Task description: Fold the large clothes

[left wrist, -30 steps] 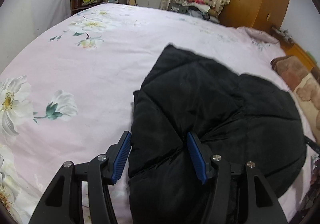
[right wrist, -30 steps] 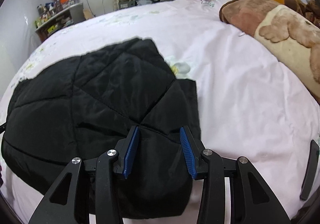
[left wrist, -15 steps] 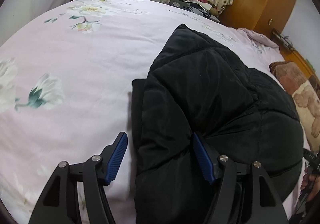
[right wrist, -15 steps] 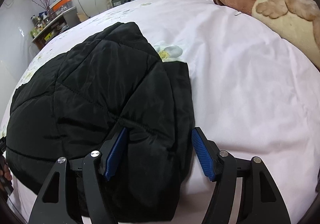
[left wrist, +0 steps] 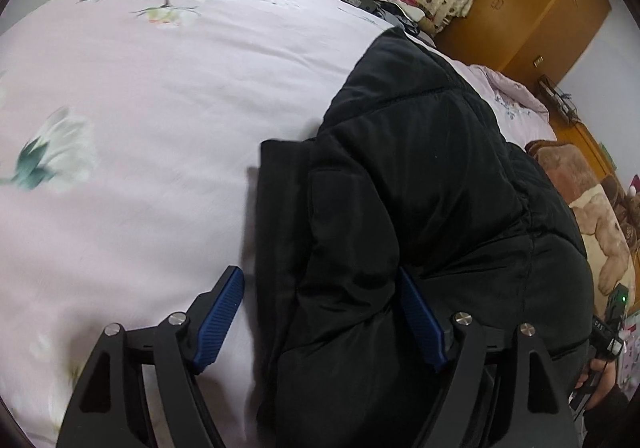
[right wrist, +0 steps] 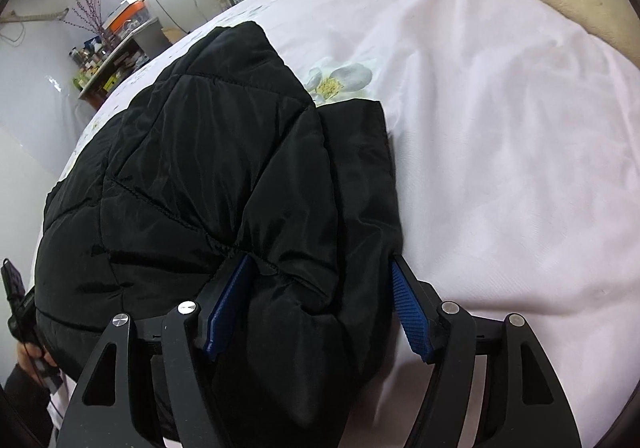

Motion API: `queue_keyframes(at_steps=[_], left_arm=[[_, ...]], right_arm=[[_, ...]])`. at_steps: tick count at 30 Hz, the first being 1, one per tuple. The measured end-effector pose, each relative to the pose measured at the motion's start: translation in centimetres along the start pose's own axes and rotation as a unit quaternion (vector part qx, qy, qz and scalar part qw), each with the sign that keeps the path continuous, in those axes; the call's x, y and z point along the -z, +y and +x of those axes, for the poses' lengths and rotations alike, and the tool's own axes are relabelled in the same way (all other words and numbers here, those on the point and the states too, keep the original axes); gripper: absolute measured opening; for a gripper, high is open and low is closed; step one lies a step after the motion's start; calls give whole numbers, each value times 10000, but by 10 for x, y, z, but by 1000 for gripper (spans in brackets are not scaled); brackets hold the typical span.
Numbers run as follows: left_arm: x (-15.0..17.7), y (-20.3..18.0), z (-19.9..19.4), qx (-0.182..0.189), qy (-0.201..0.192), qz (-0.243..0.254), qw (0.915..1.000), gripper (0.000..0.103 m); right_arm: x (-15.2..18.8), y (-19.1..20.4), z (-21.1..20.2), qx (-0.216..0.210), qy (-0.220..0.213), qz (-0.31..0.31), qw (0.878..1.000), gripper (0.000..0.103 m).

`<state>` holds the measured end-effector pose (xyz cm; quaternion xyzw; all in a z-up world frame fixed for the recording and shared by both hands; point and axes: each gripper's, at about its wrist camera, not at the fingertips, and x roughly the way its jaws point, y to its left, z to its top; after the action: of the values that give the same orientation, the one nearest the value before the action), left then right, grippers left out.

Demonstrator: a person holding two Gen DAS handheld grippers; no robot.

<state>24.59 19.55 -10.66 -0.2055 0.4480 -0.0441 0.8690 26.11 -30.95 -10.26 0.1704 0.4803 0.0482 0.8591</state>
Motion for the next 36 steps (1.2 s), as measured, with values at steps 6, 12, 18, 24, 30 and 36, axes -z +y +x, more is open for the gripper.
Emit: queue_keyframes(at_steps=[6,12,18,24,30,36], left_arm=[[-2,0,4,196,66,-17,9998,78],[2,0,5,360,104,-25,9993,74],[-5,-6,9,416,178,53,9990,69],[-10,-24,3,283,164,239,9992,45],[-16,-49,-22,-223,-14,638,9977,26],[-22,-63,-62,-145,-296,864,9957,24]], right_arm=[[-4,-1,8,-284,112,239,9992,63],[-2,-8,9,-625,224,291,9974,58],[-7,-15,20,-808,292,435,9954,59],[-8,-10,14,-817,259,323,9958,40],[-15,9,-8,-395,78,-11,9992,23],[-18,21,-51,-405,-263,-193,9986,19]])
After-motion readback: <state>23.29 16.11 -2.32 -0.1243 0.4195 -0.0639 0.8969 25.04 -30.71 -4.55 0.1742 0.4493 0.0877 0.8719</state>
